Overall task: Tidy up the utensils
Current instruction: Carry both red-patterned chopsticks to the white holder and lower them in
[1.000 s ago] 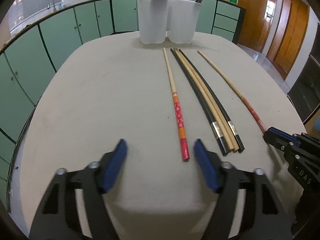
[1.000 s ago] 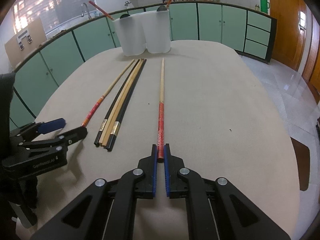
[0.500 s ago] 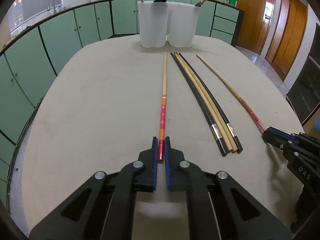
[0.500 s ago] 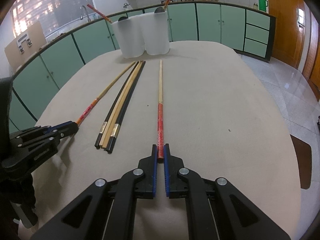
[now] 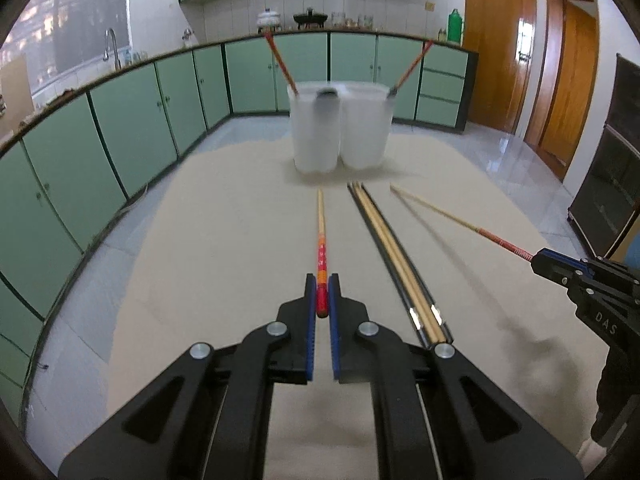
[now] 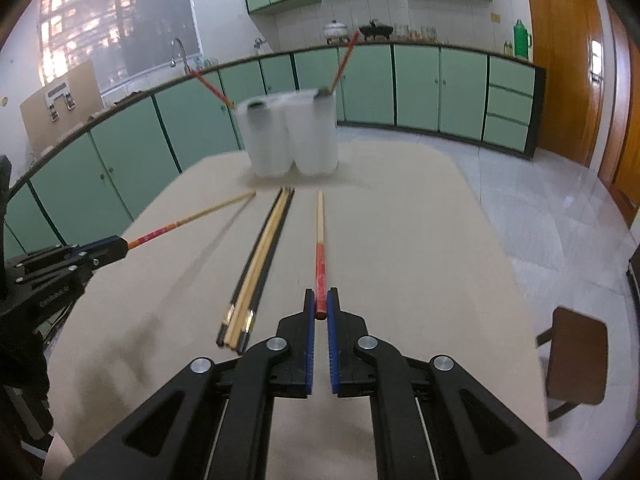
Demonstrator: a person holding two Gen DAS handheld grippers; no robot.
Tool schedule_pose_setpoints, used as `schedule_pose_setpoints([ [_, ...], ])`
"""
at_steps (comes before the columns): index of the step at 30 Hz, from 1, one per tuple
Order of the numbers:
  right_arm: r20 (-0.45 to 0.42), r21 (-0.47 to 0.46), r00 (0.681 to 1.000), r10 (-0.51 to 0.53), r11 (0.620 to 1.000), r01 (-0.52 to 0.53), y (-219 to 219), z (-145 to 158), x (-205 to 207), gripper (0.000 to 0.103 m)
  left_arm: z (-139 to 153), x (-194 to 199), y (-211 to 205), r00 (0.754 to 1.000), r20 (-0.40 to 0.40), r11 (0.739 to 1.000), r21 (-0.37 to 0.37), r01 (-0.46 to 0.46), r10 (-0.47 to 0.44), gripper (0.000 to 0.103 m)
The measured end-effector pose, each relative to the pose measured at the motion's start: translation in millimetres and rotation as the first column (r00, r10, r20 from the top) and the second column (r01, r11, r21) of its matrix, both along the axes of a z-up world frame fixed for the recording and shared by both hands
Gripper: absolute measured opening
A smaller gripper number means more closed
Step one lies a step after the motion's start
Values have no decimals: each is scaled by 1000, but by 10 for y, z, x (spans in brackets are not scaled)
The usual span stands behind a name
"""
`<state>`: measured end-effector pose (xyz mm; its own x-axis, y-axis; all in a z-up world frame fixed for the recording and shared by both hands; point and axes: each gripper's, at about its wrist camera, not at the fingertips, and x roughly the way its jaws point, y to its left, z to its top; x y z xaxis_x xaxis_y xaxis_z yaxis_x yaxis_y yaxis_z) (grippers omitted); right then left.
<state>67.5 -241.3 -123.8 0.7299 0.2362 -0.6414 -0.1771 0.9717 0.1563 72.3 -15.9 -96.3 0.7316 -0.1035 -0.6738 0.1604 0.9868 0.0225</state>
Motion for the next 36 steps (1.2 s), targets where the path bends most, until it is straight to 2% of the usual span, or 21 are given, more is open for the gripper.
schedule_pose_setpoints([
  [11, 117, 3, 993, 35, 999, -35, -68, 663, 124, 6, 692, 39, 91, 988, 149, 999, -21, 34, -30, 5],
  [21, 146, -21, 983, 108, 994, -106, -61, 1212, 534, 6, 1024, 375, 88, 979, 180, 993, -51, 102, -91, 5],
  [26, 155, -32, 978, 143, 990, -140, -51, 1432, 676, 6, 1168, 410, 54, 971, 205, 989, -57, 134, -119, 5],
  [32, 210, -25, 962, 175, 985, -173, -66, 1887, 797, 6, 1592, 386, 15, 945, 289, 981, -74, 181, -152, 5],
  [36, 290, -37, 942, 169, 986, -165, -76, 2292, 845, 6, 1925, 415, -30, 916, 370, 981, -54, 188, -156, 5],
])
